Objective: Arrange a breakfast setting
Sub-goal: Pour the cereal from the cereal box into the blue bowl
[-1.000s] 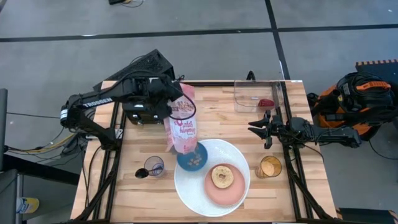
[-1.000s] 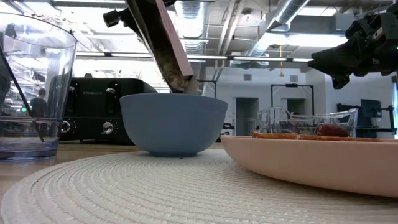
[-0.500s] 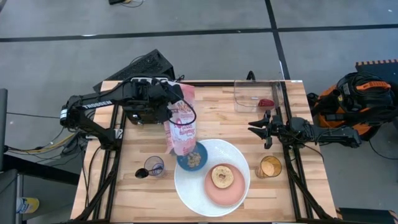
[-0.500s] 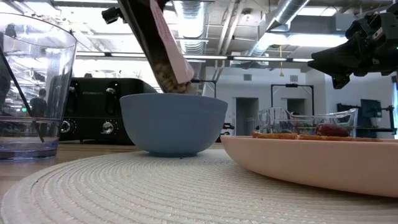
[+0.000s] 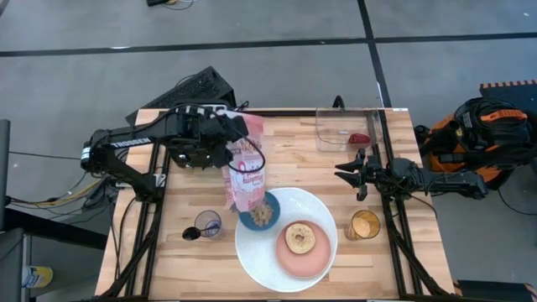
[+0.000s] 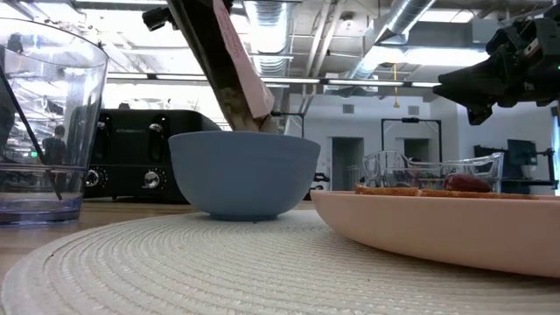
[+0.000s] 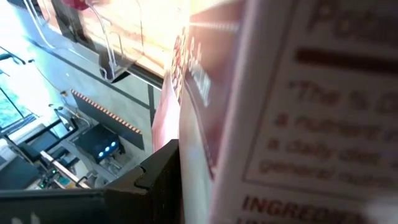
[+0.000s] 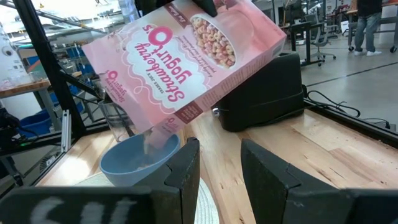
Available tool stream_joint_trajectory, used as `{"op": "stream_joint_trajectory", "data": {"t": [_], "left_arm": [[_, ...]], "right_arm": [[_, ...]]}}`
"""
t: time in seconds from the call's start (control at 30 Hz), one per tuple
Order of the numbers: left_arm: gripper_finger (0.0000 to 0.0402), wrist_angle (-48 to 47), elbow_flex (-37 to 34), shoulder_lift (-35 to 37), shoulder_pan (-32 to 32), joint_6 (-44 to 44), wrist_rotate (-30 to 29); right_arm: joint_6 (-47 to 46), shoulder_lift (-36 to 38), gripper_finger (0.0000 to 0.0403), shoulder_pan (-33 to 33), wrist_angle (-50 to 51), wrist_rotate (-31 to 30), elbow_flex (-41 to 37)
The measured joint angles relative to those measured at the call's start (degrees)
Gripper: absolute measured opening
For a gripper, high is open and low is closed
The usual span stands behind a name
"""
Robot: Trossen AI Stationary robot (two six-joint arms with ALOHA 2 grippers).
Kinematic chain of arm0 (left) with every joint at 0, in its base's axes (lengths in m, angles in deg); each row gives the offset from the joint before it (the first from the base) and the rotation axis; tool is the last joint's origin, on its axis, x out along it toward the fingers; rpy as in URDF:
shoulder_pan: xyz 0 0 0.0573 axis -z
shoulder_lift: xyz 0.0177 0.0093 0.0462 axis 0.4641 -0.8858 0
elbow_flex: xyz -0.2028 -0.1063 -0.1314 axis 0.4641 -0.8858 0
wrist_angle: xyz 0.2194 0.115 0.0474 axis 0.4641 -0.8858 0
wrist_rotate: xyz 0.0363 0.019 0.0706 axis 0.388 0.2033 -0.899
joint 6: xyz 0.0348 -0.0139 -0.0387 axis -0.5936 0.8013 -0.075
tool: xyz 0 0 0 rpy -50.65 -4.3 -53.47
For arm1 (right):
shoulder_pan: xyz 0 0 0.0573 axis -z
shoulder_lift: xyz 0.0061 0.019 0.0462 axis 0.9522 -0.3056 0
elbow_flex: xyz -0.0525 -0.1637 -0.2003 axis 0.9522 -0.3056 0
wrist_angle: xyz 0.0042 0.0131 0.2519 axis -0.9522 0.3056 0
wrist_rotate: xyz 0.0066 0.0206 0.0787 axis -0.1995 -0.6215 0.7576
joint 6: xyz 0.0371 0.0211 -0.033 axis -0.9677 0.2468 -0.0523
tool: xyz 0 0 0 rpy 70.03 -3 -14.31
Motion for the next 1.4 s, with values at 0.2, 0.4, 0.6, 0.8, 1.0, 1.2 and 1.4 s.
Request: {"op": "stream_joint_trajectory", "data": {"t": [0.2,0.4,0.6,0.8,1.0,1.2,1.4], "left_arm": [[0.0181,0.02,0.0,0.0,-0.8,0.93,1.09],[0.0181,0.03,0.0,0.0,1.62,-0.7,-2.92],[0.0181,0.04,0.0,0.0,1.8,-0.22,-4.01],[0.0181,0.04,0.0,0.0,2.62,0.02,-4.87],[0.0181,0.04,0.0,0.0,3.14,-0.01,-5.82],[0.0181,0.04,0.0,0.0,3.39,-0.01,-6.74],[0.0181,0.04,0.0,0.0,3.49,0.04,-5.83]], "right_arm": [[-0.02,0.01,0.0139,-0.01,0.0,0.0,-0.01],[0.0,0.02,0.0139,-0.01,-0.01,0.0,0.0],[-0.02,0.02,0.0139,-0.01,-0.01,-0.01,0.0],[-0.01,0.0,0.0139,-0.01,-0.01,-0.01,0.0],[0.0,0.0,0.0139,0.01,-0.01,0.0,0.0],[-0.01,0.0,0.0139,-0.01,-0.01,-0.01,0.0],[-0.01,0.0,0.0139,-0.01,-0.01,-0.02,0.0]]}}
